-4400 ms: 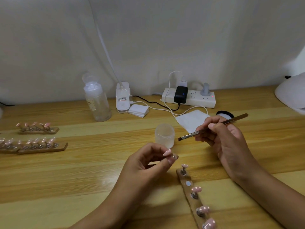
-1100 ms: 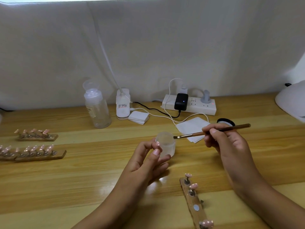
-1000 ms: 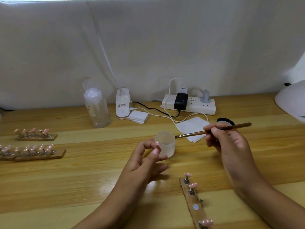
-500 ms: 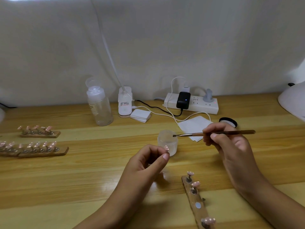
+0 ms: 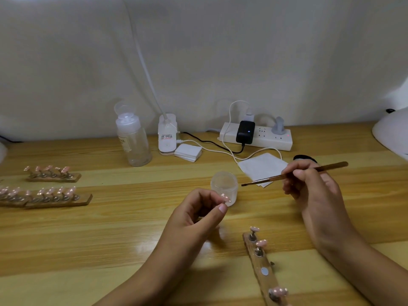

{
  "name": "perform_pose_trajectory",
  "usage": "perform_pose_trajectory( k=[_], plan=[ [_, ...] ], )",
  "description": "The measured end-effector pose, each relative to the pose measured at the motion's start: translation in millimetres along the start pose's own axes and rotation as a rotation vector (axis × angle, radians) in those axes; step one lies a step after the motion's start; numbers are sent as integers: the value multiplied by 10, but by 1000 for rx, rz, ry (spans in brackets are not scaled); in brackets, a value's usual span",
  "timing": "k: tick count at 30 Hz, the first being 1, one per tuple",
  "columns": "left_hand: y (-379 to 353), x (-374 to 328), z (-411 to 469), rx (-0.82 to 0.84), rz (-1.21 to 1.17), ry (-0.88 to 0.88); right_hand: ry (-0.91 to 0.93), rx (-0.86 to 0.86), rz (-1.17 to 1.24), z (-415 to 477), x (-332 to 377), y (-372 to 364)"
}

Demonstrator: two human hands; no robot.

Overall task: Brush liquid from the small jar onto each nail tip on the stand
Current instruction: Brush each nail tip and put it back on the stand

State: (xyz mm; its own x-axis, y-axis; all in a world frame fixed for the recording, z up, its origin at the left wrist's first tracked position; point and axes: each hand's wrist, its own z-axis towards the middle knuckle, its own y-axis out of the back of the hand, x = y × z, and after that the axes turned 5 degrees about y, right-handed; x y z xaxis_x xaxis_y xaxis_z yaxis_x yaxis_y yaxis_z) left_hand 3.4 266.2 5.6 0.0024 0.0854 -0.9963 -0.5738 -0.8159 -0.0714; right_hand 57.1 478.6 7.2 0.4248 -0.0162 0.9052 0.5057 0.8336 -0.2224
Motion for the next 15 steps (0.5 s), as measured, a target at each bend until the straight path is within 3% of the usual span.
perform_pose_trajectory(
  k=[7, 15],
  plan=[
    [-1, 16, 24, 31, 39, 7, -163, 81, 238, 9, 31, -38],
    [1, 38, 17, 63, 108, -17, -191, 186, 173, -20, 35, -46]
  ],
)
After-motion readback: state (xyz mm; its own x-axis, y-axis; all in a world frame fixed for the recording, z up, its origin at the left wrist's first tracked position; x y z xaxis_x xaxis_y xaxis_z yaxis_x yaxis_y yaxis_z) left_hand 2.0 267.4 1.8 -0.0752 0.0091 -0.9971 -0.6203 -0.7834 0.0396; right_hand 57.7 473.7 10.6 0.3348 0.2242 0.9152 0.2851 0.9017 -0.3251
